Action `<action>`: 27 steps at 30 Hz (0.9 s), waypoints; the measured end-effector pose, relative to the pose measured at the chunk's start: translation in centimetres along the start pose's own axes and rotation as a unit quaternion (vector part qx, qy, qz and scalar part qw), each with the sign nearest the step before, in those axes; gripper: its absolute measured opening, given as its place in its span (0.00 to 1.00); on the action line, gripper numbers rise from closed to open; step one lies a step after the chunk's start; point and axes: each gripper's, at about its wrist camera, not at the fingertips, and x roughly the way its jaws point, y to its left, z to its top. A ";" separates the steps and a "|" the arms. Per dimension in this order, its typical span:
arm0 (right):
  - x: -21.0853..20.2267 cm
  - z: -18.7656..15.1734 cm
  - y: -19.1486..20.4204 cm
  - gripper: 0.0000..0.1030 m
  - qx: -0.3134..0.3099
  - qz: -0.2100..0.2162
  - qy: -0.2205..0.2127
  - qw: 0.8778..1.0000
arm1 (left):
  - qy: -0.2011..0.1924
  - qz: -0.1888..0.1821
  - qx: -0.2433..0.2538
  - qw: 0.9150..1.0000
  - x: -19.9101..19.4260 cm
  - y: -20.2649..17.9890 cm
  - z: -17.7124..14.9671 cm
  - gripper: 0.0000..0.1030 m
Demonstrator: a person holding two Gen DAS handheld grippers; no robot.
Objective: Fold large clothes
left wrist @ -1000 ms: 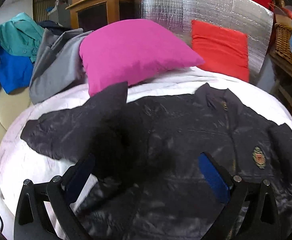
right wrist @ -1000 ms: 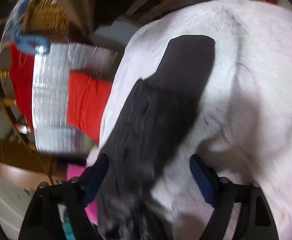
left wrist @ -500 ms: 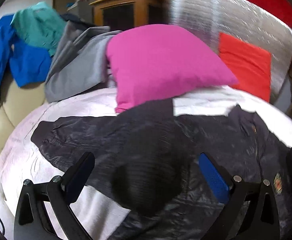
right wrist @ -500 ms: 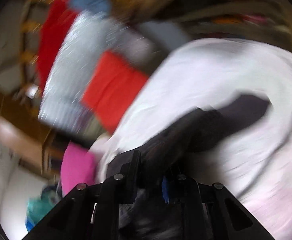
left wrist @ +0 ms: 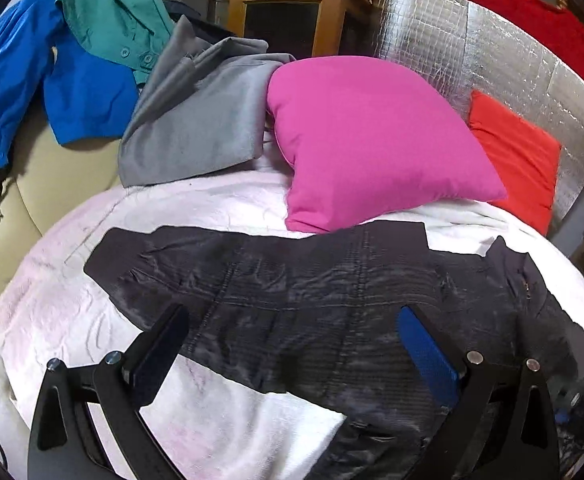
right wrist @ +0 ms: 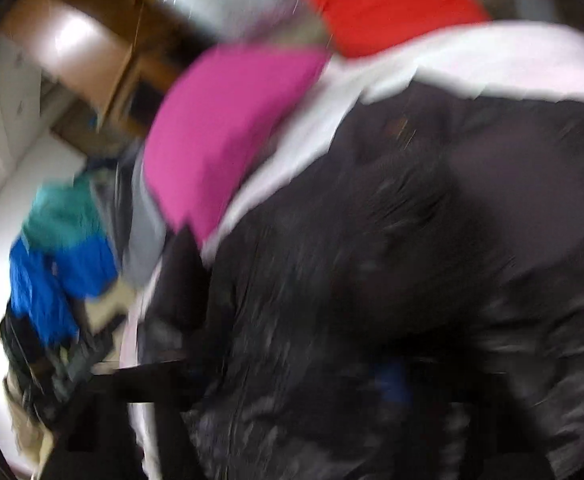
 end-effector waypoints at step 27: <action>-17.5 1.2 -21.1 0.86 0.169 -0.101 -0.150 0.969 | 0.057 -0.268 0.211 0.938 -4.4 -20.1 -9.3 1.00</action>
